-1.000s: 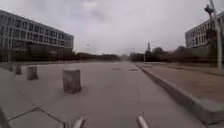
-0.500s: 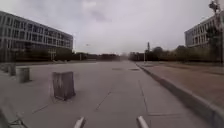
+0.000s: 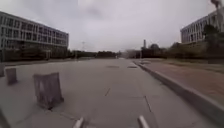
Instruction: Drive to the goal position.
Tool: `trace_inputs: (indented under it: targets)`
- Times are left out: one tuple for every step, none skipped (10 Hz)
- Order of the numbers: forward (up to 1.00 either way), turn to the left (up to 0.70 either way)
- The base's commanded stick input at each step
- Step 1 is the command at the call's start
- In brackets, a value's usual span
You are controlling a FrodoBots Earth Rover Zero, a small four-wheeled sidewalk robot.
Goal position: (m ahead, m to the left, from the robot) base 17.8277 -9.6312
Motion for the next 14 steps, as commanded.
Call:
trace_inputs:
  targets:
    - [0.70, 0.00]
    - [0.70, 0.00]
    - [0.70, 0.00]
    - [0.70, 0.00]
    - [0.70, 0.00]
    - [0.70, 0.00]
    - [0.70, 0.00]
    - [0.70, 0.00]
    - [0.70, 0.00]
    - [0.70, 0.00]
    - [0.70, 0.00]
    - [0.70, 0.00]
    - [0.70, -0.10]
    - [0.70, -0.14]
